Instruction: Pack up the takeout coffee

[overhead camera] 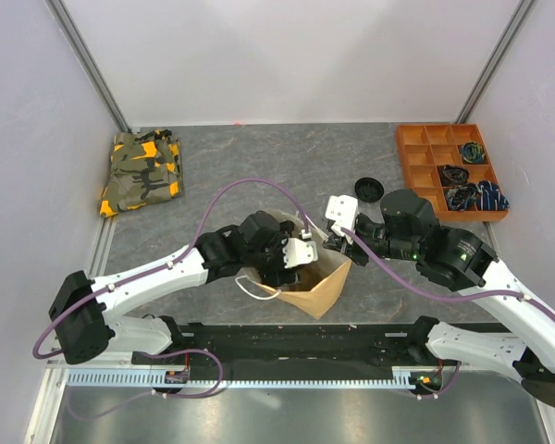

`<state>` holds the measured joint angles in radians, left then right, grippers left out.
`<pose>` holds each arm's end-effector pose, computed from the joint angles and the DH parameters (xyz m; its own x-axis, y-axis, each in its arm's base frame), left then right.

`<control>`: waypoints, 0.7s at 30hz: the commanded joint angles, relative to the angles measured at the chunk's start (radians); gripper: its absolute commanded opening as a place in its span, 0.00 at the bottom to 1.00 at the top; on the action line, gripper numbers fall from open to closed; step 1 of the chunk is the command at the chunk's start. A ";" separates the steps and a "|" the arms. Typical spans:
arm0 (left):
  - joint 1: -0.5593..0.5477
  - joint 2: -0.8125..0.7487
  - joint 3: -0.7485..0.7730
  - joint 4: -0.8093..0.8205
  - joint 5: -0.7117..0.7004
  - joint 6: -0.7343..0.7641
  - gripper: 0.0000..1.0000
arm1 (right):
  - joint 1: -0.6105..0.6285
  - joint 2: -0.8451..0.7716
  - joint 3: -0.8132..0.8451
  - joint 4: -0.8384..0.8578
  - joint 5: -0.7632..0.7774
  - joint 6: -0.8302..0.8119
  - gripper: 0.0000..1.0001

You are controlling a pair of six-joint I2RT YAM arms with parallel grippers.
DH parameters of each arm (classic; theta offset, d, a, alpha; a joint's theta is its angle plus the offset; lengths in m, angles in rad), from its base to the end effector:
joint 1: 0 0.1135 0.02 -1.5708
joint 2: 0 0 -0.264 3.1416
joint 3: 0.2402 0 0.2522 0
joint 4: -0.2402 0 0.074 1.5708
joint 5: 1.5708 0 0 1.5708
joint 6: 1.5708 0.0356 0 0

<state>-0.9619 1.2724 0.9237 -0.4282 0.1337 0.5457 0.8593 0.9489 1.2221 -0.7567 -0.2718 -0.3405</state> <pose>0.1511 -0.2250 0.2619 0.1074 0.7453 -0.6580 0.9495 0.1194 0.2902 0.1114 0.1439 0.4016 0.0093 -0.4818 -0.8762 -0.9354 0.3056 -0.1780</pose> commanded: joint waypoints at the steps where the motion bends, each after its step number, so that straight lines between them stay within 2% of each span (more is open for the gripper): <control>1: -0.001 -0.028 0.023 -0.038 -0.016 -0.038 1.00 | -0.002 -0.004 0.004 0.017 0.000 -0.011 0.00; 21: -0.003 -0.070 0.083 -0.058 -0.009 -0.010 1.00 | -0.003 0.011 -0.006 0.042 0.011 -0.018 0.00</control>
<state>-0.9623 1.2373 0.9554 -0.4835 0.1299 0.5434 0.8593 0.9615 1.2213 -0.7509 -0.2680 -0.3454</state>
